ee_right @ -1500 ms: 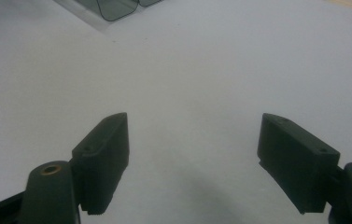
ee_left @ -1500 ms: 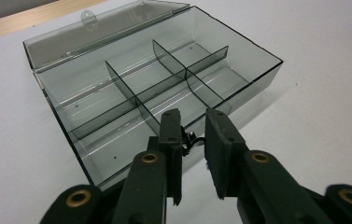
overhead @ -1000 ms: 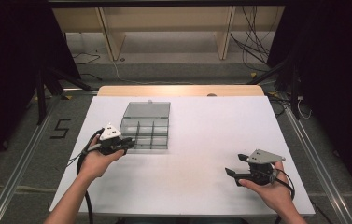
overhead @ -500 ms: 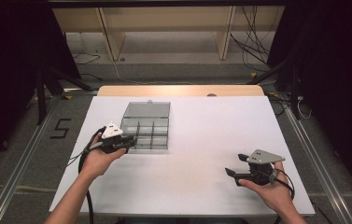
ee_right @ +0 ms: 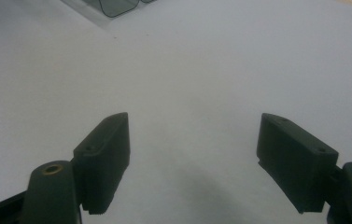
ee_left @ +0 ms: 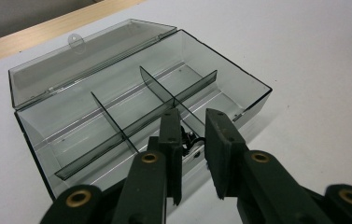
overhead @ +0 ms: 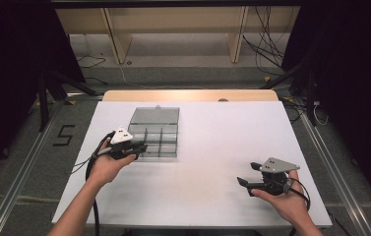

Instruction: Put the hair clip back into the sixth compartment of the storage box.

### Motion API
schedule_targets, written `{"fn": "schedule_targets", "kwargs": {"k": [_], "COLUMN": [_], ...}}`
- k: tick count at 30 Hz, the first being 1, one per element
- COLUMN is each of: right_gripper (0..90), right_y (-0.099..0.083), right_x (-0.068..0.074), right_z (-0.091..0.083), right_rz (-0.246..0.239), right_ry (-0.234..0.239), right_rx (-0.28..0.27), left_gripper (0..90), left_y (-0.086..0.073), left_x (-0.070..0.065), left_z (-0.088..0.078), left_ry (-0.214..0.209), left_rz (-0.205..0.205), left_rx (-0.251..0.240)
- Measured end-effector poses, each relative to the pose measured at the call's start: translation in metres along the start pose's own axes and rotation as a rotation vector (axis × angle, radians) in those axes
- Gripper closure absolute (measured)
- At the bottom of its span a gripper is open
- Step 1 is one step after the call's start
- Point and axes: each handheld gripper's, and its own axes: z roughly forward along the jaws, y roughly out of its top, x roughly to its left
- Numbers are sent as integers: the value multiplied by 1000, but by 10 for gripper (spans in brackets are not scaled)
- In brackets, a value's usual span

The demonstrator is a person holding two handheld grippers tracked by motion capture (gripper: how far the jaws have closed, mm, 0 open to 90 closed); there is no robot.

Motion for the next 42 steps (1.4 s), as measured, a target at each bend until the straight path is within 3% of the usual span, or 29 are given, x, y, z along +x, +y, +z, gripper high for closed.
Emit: {"fn": "schedule_targets", "kwargs": {"k": [42], "right_gripper": [267], "right_y": [-3], "right_x": [-2], "right_z": [0], "right_rz": [15], "right_ry": [1], "right_rx": [4], "left_gripper": [761], "left_y": [13], "left_x": [-7], "left_z": [14], "left_ry": [-10], "left_rz": [35], "left_rx": [29]}}
